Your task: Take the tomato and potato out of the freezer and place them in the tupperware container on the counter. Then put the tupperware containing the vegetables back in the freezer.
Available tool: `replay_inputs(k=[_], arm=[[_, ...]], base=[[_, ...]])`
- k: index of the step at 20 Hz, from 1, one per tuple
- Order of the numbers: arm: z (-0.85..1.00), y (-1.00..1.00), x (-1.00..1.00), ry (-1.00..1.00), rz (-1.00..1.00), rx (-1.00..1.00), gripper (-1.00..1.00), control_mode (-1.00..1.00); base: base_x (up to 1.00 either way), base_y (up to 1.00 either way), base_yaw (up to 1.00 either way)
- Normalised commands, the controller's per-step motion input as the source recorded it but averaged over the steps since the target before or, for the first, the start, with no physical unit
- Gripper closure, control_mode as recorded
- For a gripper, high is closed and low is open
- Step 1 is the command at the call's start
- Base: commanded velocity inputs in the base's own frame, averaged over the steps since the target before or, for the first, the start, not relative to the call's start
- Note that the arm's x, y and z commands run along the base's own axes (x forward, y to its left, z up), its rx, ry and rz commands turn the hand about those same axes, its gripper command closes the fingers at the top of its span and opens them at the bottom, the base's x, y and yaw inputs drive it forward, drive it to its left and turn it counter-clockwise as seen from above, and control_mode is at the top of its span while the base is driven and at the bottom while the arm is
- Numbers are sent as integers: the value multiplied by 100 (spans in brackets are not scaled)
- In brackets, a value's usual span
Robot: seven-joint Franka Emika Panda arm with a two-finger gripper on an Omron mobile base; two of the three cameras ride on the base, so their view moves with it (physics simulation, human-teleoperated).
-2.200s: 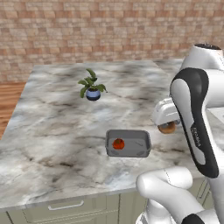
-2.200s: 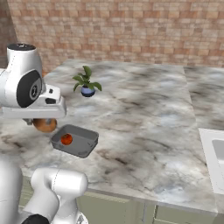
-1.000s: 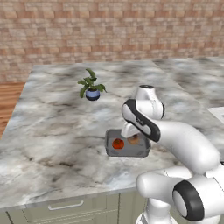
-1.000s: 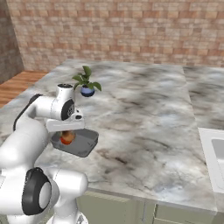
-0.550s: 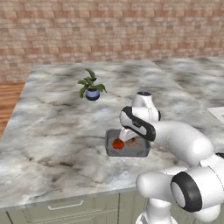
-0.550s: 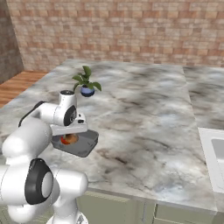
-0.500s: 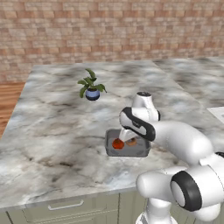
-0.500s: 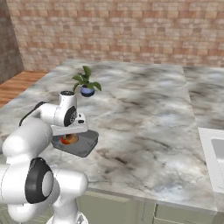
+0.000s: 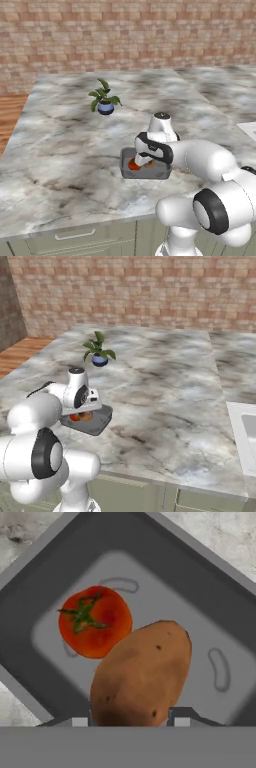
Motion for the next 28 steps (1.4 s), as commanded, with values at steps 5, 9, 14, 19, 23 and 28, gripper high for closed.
replay_inputs(k=[5,9,14,19,23,28], arm=[[-21,0,29,0,-5,0,100,-100],[-24,0,24,0,-7,0,100,-100],[-25,0,2,1,-9,0,-100,-100],[6,0,-42,-2,-7,0,-100,-100],[45,0,-63,-8,-5,1,-100,-100],[56,-14,-30,-6,-7,1,-100,-100]], base=[[0,0,0],[0,0,0],[0,0,0],[0,0,0],[0,0,0],[0,0,0]])
